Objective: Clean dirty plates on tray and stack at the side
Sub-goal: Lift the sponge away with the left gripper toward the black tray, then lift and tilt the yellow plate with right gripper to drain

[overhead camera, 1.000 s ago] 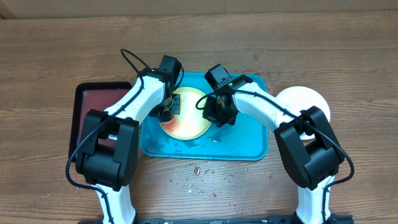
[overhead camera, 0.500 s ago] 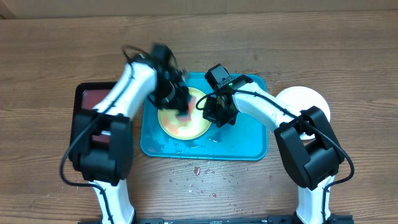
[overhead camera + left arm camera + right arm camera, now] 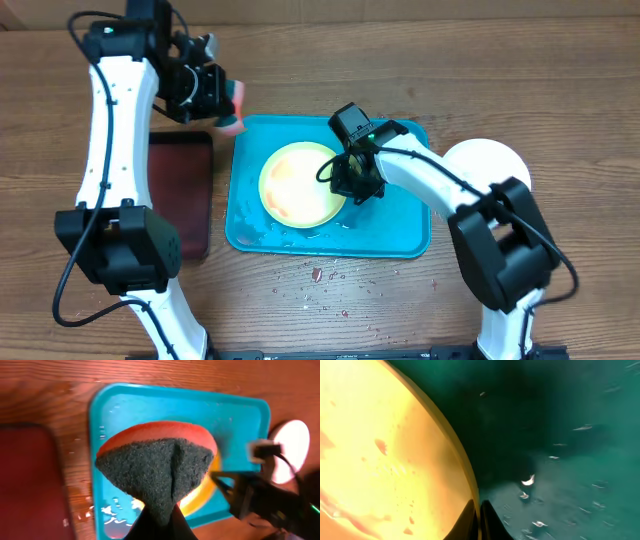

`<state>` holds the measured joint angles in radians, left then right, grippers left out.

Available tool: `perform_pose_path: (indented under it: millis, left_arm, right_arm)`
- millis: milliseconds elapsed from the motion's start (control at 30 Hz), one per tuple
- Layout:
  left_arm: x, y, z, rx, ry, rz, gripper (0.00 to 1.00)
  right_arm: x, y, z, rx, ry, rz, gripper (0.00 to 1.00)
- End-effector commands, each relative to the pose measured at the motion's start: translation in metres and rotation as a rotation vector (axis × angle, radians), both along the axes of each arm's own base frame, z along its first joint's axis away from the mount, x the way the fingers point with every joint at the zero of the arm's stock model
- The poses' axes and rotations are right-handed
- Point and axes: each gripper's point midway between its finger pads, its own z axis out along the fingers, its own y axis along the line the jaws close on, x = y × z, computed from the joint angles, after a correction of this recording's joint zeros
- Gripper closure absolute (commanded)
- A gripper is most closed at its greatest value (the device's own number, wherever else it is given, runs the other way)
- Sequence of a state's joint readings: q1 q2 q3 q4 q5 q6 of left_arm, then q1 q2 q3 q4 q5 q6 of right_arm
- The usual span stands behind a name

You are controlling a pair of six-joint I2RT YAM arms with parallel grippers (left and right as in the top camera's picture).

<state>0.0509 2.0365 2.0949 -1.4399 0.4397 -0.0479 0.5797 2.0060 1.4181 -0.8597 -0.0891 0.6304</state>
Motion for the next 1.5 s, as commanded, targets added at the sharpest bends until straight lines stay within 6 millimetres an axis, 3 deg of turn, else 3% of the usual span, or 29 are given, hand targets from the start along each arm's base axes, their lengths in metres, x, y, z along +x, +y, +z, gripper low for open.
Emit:
perform_pose_path:
  millis: [0, 200, 500, 600, 733, 867, 1067, 1300, 1467]
  left_arm:
    - [0.002, 0.023, 0.006, 0.037, -0.021, 0.029, 0.96]
    - [-0.002, 0.043, 0.001, 0.093, 0.001, 0.065, 0.96]
    - [-0.008, 0.073, 0.005, 0.157, 0.022, 0.128, 0.96]
    - [-0.015, 0.103, 0.026, 0.159, 0.012, 0.204, 0.96]
    - [-0.027, 0.142, 0.059, 0.168, -0.034, 0.308, 0.96]
    - [-0.035, 0.169, 0.098, 0.135, -0.142, 0.395, 0.96]
    - [-0.048, 0.182, 0.122, 0.137, -0.208, 0.442, 0.96]
    - [-0.049, 0.18, 0.124, 0.132, -0.208, 0.453, 0.96]
    - [-0.049, 0.18, 0.124, 0.132, -0.208, 0.453, 0.96]
  right_arm:
    - [0.018, -0.014, 0.063, -0.155, -0.283, 0.036, 0.96]
    - [0.016, -0.013, 0.106, -0.318, -0.502, 0.076, 0.96]
    - [-0.004, 0.043, 0.127, -0.151, -0.509, 0.171, 0.96]
    - [-0.011, 0.065, 0.137, -0.031, -0.469, 0.196, 0.96]
    - [-0.01, 0.078, 0.149, 0.035, -0.472, 0.203, 0.96]
    - [-0.004, 0.091, 0.149, 0.079, -0.492, 0.202, 0.96]
    - [0.006, 0.122, 0.141, 0.155, -0.502, 0.225, 0.96]
    - [0.017, 0.177, 0.139, 0.133, -0.56, 0.303, 0.96]
    - [0.029, 0.196, 0.133, 0.001, -0.677, 0.343, 0.96]
